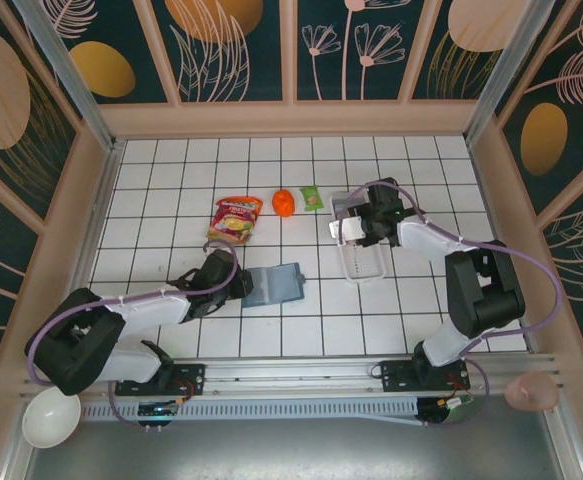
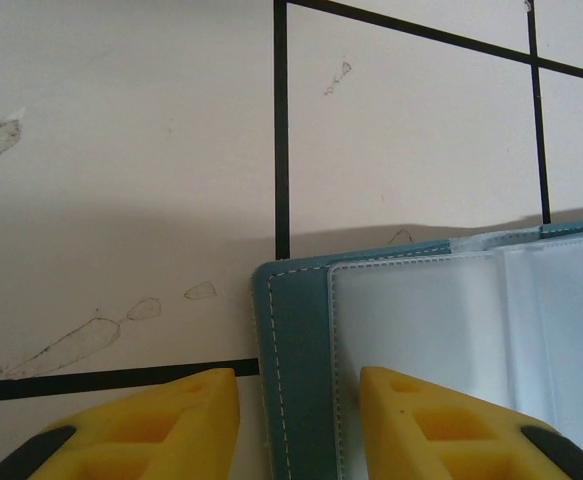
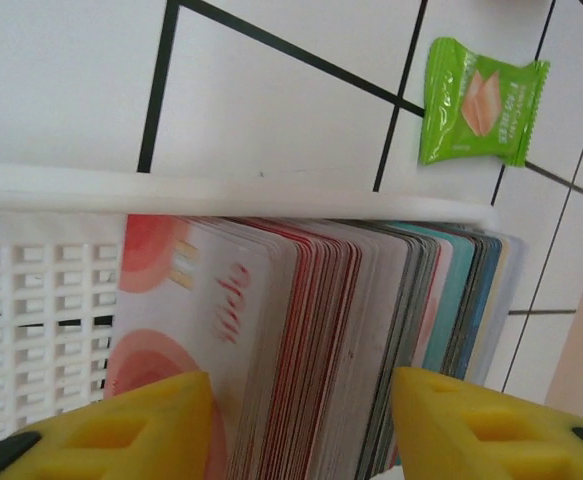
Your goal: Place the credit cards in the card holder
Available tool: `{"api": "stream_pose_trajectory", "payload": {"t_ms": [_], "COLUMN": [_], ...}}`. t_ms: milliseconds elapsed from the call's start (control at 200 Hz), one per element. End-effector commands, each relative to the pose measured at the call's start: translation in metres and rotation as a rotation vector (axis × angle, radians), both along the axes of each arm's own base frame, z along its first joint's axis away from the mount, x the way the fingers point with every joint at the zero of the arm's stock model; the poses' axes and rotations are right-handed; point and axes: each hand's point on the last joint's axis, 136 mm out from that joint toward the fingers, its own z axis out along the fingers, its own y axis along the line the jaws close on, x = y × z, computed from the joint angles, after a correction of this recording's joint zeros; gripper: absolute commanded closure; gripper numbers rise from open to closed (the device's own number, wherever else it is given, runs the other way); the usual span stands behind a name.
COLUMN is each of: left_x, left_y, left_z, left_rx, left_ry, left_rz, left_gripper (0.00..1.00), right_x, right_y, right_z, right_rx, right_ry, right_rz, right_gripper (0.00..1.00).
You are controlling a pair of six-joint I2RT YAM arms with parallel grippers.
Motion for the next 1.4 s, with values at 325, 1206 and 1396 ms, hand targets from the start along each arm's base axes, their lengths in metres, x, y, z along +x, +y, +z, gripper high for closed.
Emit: {"api": "stream_pose_trajectory", "payload": {"t_ms": [325,1206,1396], "left_x": [0.002,0.002,0.001], "left_y": [-0.002,-0.008,-0.007], "left_z": [-0.002,-0.003,-0.005], "left_rx": [-0.011,-0.027,-0.027], "left_ry": [-0.005,0.005,0.011], "left_rz": [-0.015,-0.033,-0.034], "left_gripper": [0.62,0.64,0.64], "right_x": [-0.002,0.019,0.018], "right_y": [-0.010,-0.008,-0.010], "right_z": [-0.018,-0.002,0.001], "right_rx": [-0.066,-0.084,-0.085], "right_ry": [0.018,-0.024,-0.029], "right_rz": [-0.007,-0.040,-0.044], "right_gripper": [0.34,0.62,0.66]}}
